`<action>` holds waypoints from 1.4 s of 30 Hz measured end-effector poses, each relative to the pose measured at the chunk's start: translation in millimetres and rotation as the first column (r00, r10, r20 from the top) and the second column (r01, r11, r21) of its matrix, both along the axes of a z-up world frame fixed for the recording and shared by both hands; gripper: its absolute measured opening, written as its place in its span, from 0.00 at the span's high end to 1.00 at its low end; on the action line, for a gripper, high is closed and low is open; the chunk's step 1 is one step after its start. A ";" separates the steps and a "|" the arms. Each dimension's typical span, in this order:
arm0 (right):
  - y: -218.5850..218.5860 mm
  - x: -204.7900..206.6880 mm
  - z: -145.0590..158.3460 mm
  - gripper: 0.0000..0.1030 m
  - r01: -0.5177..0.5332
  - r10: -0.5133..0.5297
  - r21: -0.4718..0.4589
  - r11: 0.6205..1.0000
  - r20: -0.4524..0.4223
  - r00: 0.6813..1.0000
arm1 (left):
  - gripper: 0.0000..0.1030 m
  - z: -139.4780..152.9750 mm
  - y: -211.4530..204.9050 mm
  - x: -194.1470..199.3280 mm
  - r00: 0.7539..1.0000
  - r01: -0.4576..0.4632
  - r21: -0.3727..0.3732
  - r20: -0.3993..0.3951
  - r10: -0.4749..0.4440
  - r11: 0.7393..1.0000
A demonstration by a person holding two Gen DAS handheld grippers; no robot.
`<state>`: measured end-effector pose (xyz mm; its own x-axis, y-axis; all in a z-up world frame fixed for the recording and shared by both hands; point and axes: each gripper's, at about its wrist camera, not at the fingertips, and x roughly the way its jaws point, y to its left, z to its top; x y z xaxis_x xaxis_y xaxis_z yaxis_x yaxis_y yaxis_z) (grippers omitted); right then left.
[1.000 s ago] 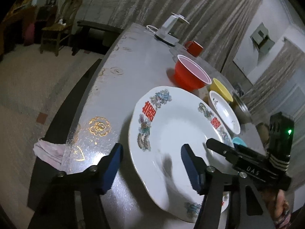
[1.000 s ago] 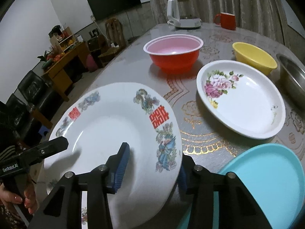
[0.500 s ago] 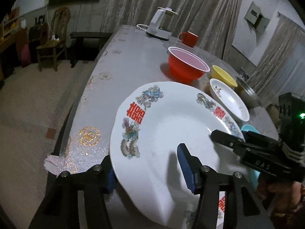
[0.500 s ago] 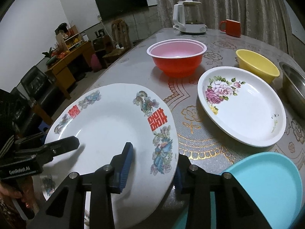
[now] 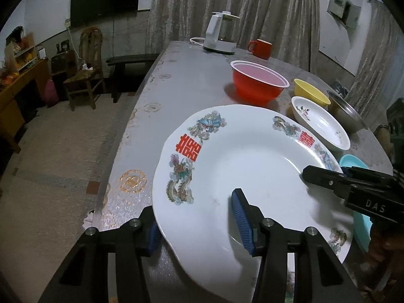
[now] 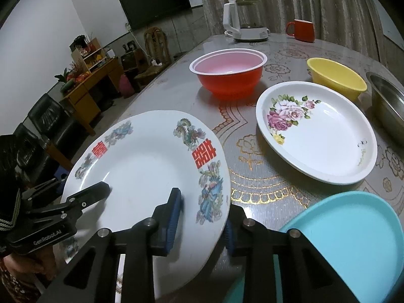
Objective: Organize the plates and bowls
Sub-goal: 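Lift the large white plate with the left gripper over the turquoise plate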
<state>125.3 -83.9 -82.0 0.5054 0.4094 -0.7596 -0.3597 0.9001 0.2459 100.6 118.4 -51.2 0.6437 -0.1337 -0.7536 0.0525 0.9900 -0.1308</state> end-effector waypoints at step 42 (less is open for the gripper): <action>-15.0 -33.7 14.2 0.74 0.004 -0.001 -0.031 1.000 0.093 0.996 | 0.50 6.4 -32.2 -25.6 0.998 0.042 0.076 0.052 -0.046 0.996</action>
<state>91.7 -98.9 -67.9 0.5757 0.3849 -0.7214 -0.3773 0.9078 0.1832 75.1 86.3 -44.8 0.6782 -0.1068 -0.7271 0.1007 0.9936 -0.0520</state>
